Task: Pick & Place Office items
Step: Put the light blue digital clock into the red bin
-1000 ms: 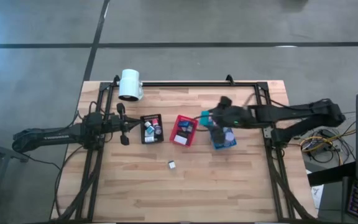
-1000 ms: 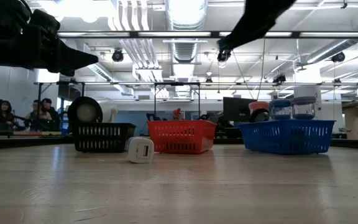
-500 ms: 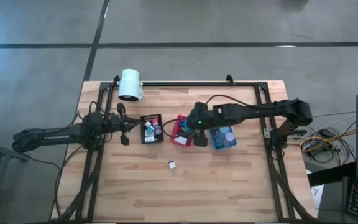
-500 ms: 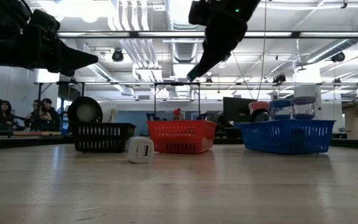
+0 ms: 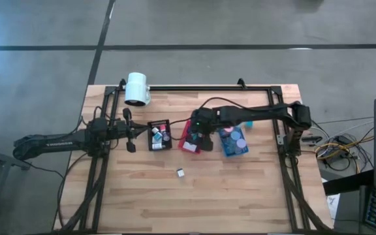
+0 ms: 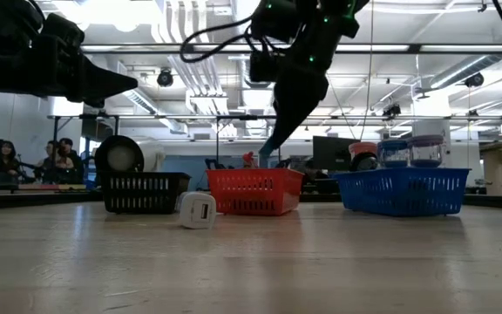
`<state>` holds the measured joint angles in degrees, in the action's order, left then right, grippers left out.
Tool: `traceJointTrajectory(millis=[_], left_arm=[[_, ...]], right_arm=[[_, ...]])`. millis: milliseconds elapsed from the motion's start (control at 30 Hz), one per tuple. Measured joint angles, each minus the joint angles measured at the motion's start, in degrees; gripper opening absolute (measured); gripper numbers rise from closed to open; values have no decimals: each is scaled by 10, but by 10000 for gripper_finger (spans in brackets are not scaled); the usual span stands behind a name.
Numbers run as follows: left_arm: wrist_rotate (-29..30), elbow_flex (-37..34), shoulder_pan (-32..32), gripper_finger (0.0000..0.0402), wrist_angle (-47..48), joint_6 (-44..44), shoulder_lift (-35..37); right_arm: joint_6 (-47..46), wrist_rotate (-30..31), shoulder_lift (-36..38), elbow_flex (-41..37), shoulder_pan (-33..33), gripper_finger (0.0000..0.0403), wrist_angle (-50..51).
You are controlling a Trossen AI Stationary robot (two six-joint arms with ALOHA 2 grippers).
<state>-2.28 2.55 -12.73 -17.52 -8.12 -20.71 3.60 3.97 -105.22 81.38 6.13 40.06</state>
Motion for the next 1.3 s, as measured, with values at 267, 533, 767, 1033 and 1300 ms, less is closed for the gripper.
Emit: traceJointTrajectory(millis=[267,533,767,1033,1300], left_arm=[[0,0,0,23,0,0,0],[0,0,0,23,0,0,0],[0,0,0,23,0,0,0],[0,0,0,23,0,0,0],[0,0,0,23,0,0,0]], right_arm=[[7,-1,-26,0,8,288,-8],[11,-1,-41,-1,13,288,-23],[11,-2,-73,1,16,288,-37],[16,-11,-88,-1,18,289,-30],[14,-10,-71,-1,18,333,-32]])
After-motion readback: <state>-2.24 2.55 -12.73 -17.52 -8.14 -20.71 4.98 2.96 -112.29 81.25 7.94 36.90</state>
